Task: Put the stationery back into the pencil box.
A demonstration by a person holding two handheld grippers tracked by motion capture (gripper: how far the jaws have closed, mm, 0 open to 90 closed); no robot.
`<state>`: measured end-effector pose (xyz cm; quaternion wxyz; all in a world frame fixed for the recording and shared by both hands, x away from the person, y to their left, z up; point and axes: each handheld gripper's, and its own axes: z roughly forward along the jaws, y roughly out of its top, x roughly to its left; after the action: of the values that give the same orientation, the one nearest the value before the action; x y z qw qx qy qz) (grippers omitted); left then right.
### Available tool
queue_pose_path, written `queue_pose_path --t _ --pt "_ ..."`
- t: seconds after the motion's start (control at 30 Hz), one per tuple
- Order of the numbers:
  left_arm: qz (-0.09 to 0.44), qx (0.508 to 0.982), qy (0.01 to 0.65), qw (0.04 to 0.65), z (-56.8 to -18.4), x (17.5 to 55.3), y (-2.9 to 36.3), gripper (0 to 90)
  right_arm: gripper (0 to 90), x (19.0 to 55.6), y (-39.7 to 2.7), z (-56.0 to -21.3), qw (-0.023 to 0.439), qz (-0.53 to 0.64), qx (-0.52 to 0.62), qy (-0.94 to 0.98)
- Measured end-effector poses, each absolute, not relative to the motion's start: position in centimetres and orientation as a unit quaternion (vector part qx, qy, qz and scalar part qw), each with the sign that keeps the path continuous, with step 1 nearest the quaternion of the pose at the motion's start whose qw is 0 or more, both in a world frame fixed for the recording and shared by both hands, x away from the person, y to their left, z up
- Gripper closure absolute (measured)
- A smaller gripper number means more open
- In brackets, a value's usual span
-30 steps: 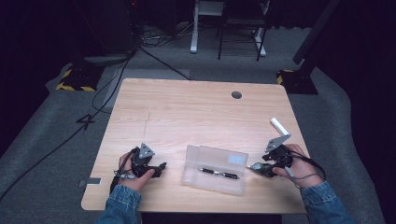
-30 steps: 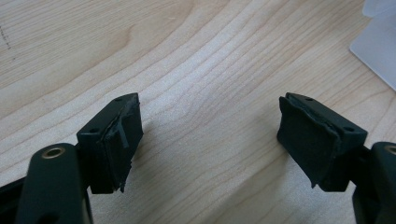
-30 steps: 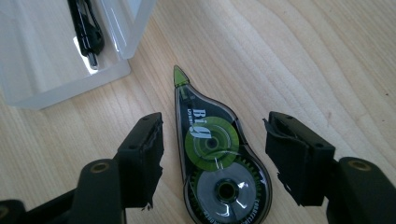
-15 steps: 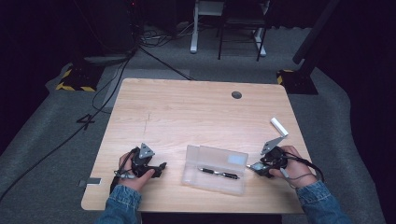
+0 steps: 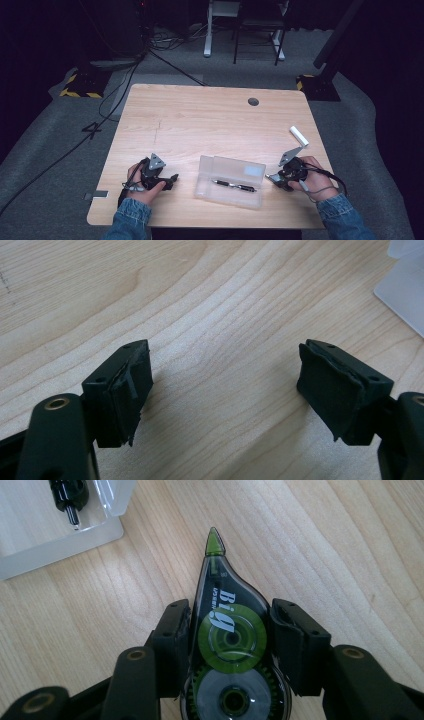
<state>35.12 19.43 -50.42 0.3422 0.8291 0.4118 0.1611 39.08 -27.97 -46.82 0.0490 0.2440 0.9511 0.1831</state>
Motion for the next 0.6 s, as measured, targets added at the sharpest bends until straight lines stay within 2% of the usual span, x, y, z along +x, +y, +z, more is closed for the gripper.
queue_pose_path --t 0.6 --pt "0.161 0.829 0.412 0.342 -50.42 35.11 19.42 21.9 51.9 39.15 -28.26 -46.24 0.047 0.196 0.257 0.945"
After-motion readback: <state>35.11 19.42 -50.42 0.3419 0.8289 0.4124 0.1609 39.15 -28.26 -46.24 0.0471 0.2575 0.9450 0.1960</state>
